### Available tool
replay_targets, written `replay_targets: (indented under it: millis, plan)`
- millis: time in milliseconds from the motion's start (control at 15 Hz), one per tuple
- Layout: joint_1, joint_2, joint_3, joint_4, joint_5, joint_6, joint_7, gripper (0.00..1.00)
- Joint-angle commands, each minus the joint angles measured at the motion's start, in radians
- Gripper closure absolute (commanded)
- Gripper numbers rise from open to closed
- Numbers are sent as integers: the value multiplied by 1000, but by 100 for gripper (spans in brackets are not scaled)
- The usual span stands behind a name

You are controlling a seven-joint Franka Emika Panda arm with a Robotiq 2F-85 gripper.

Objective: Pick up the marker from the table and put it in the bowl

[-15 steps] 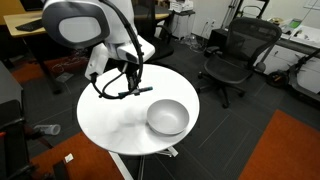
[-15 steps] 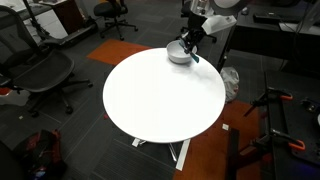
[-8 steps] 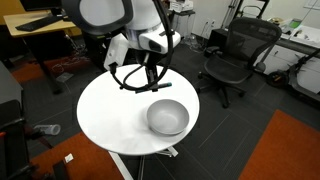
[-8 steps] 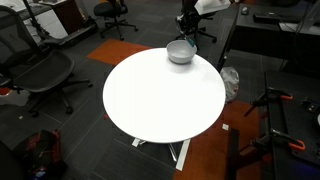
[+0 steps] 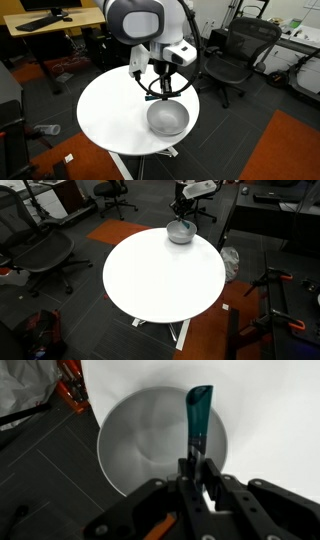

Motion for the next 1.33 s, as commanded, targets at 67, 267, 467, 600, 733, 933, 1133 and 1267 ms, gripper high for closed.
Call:
replay_targets:
  millis: [67, 267, 467, 600, 733, 933, 1133, 1267]
  plan:
    - [-17, 90, -19, 115, -13, -69, 40, 90]
    - [-22, 102, -24, 120, -12, -61, 43, 49]
    - [-14, 69, -28, 78, -19, -40, 40, 27]
    - [-5, 29, -28, 33, -28, -25, 33, 12]
    - [6, -20, -30, -24, -42, -13, 27, 0]
    - [18, -107, -27, -119, -67, -13, 17, 0]
    - [36, -228, -26, -253, -113, -2, 8, 0]
    - [46, -306, -22, -335, -144, 2, 10, 0]
